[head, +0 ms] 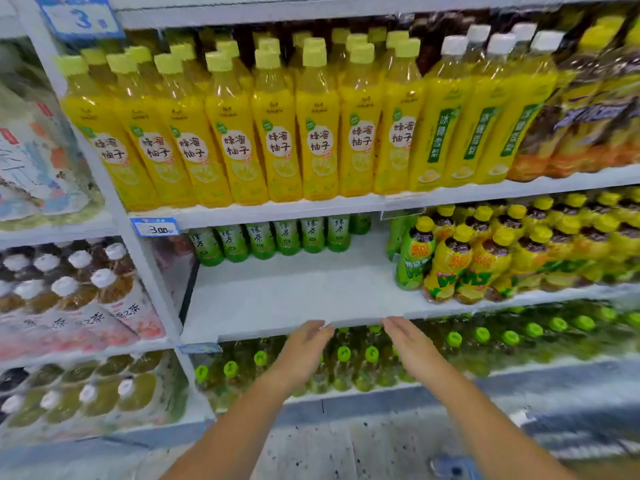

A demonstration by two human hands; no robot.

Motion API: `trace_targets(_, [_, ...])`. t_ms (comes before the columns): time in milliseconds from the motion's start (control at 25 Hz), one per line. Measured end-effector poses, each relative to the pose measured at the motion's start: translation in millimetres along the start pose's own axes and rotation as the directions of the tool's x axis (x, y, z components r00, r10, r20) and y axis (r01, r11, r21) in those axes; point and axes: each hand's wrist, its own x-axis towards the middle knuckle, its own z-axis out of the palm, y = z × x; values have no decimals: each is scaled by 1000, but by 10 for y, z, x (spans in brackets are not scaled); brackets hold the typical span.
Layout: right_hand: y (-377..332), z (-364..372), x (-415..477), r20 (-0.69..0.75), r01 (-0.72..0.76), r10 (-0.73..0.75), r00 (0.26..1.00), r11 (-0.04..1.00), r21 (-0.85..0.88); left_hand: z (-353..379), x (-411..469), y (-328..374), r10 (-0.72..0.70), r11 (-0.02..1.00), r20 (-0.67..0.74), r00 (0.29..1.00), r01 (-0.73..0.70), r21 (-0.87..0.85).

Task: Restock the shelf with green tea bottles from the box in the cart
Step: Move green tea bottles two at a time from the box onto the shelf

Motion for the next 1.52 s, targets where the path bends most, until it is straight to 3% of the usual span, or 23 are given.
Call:
trace_targets(280, [-4, -384, -1205, -17, -171, 173, 985, 980, 107, 206, -1188, 557, -36, 989, 55, 998, 27, 146])
trace_targets(520, [75, -556, -2182, -149, -222, 273, 950, 932, 287, 580, -1775, 886, 46, 966, 264, 963, -110, 233])
trace_targets(760, [440, -910, -3052, -355, -240, 379, 855, 894, 377, 1259, -2144, 990, 105, 946, 452, 886, -229, 231])
trace_targets(960, [846, -1425, -3550, -472, -236, 432, 769, 877, 418, 2010, -2404, 1028, 85, 944, 551, 830, -244, 222])
trace_targets(1240, [1832, -2467, -3789, -407, -290, 481, 776, 846, 448, 3411, -2573, 1079, -13, 945, 610, 792, -190, 266])
trace_targets(1520, [2874, -3596, -3596, -293, -427, 554, 780, 812, 397, 4854, -2461, 901, -177, 937, 495, 850, -8, 348])
